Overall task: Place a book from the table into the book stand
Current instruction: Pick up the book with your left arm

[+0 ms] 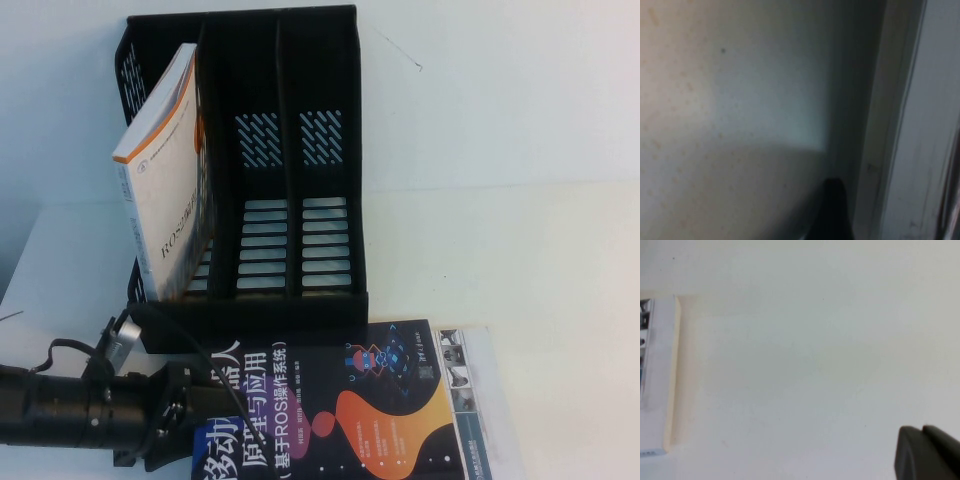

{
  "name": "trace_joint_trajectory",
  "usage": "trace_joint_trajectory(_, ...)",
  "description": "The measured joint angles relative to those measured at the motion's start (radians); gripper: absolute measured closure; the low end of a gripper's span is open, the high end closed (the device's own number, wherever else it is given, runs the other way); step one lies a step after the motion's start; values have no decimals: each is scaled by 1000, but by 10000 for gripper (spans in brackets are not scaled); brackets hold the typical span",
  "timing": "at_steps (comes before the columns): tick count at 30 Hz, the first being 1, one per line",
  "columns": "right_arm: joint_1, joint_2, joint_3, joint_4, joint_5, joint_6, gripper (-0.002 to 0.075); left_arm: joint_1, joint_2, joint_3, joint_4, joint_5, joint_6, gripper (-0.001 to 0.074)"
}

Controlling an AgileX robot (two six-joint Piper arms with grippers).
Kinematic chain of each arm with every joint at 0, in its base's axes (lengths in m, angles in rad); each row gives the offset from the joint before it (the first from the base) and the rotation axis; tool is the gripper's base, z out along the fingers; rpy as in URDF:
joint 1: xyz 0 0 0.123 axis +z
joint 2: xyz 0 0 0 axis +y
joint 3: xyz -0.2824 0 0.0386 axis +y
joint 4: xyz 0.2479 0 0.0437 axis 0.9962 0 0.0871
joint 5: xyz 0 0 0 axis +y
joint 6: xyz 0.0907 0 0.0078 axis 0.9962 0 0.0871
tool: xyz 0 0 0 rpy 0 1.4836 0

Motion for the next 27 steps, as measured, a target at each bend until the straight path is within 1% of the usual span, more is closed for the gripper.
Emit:
trace_joint_trajectory(11,0,0,0,9,0,0,727,0,31,-4,-35,11,21,314)
trace_joint_trajectory(13,0,0,0,9,0,0,727,0,31,-4,-48,11,24,360)
trace_joint_trajectory(20,0,0,0,9,0,0,727,0,31,-4,-74,44,47,589)
trace_joint_trajectory(21,0,0,0,9,0,0,727,0,31,-4,-78,49,51,607)
trace_joint_trajectory(27,0,0,0,11,0,0,727,0,31,-4,-90,89,70,612)
